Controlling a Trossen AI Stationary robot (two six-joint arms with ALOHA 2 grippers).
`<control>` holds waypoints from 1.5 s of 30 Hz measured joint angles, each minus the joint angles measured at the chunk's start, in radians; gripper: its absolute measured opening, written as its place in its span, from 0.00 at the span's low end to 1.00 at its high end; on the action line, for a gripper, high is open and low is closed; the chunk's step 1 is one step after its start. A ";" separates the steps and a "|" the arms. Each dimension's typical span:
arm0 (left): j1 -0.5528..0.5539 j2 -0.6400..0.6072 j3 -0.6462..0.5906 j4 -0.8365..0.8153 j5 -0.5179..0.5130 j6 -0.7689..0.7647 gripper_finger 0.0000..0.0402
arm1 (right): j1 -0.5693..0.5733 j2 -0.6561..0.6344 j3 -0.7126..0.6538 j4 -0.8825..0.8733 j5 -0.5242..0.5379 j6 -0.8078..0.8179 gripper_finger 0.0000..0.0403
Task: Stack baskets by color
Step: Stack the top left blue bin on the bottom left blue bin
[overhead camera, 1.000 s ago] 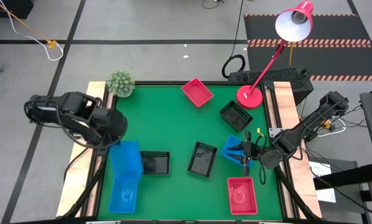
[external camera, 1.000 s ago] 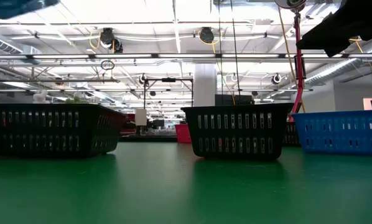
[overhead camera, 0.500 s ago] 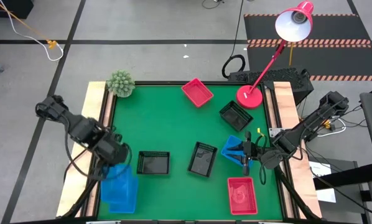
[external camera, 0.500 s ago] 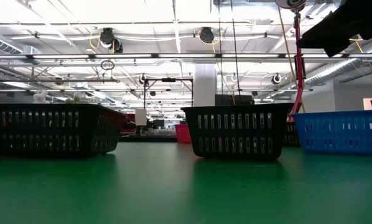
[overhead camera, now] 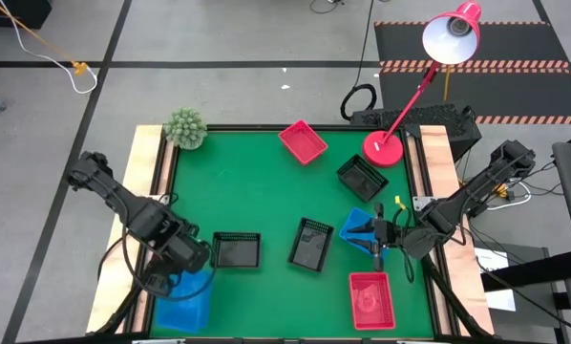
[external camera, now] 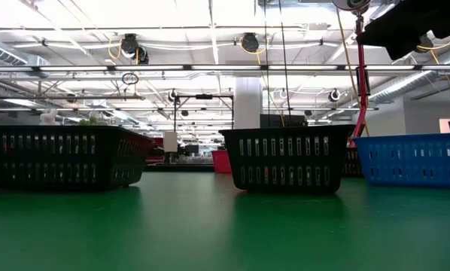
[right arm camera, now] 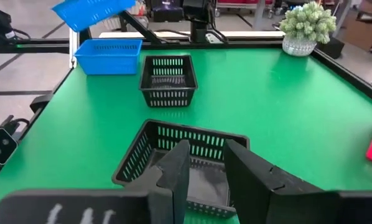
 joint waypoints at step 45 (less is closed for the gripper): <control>0.161 0.000 -0.425 0.335 0.260 0.216 0.01 | 0.000 0.000 0.000 0.028 0.000 -0.066 0.24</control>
